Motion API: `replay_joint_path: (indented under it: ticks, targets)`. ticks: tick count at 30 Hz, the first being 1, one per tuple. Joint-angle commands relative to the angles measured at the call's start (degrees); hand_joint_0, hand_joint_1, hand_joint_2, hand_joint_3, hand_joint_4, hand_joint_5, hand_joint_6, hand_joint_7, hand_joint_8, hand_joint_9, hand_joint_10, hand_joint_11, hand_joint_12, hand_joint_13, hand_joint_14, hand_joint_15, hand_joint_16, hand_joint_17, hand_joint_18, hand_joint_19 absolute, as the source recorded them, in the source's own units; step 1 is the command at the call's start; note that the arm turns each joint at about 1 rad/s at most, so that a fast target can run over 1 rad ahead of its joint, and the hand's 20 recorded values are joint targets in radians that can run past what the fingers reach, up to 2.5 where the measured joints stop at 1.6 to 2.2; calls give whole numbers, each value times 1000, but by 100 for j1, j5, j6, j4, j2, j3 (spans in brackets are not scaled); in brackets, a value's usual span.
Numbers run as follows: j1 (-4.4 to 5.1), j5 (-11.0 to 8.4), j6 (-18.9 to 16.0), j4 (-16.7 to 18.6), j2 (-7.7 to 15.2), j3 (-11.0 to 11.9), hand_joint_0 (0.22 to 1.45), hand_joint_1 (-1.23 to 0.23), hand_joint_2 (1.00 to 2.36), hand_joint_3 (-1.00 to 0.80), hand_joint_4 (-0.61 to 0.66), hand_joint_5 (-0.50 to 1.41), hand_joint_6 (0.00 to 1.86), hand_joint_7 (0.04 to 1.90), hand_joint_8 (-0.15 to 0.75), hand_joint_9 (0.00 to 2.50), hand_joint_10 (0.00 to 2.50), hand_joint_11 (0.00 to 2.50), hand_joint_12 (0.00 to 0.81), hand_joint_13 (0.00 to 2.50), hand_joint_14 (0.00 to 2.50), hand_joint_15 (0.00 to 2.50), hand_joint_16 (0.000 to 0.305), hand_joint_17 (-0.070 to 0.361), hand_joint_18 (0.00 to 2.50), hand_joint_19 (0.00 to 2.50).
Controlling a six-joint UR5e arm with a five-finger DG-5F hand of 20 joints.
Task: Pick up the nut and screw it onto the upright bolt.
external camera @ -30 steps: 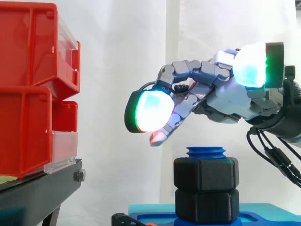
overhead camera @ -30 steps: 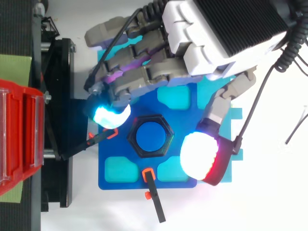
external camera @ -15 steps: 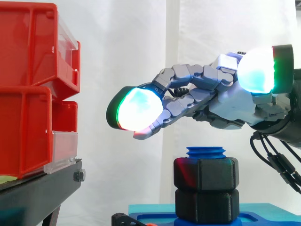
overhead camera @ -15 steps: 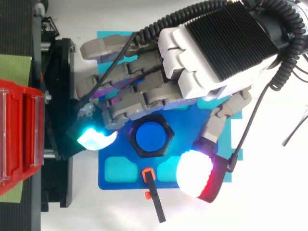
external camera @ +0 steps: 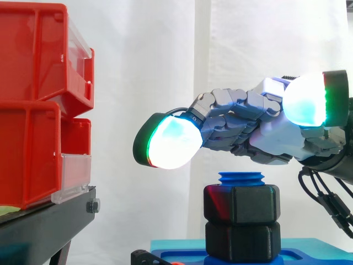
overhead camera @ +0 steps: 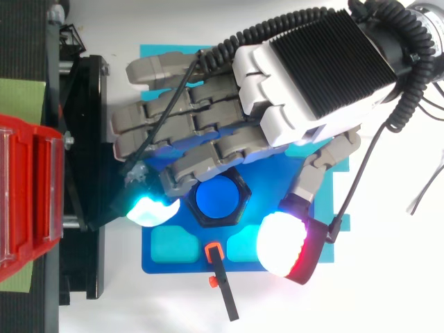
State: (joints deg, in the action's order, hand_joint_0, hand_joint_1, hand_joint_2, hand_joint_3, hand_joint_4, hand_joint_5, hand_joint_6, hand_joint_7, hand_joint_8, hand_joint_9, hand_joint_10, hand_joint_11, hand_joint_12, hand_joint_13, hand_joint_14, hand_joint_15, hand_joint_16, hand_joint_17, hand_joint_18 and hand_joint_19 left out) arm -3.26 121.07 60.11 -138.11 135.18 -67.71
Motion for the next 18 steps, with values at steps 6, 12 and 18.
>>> replay_joint_path:
  ticks: [6,12,18]
  targets:
    - [1,-92,27,64,0,-85,433,-105,1000,-500,87,-233,501,592,204,211,0,0,342,119,0,0,40,91,0,0]
    - [-17,-101,71,47,9,-94,432,-105,1000,-500,84,-234,501,590,202,203,0,0,343,117,0,0,41,92,0,0]
    - [-43,-101,106,144,0,-217,432,-106,1000,-500,89,-233,501,596,204,206,0,0,344,125,0,0,41,92,0,0]
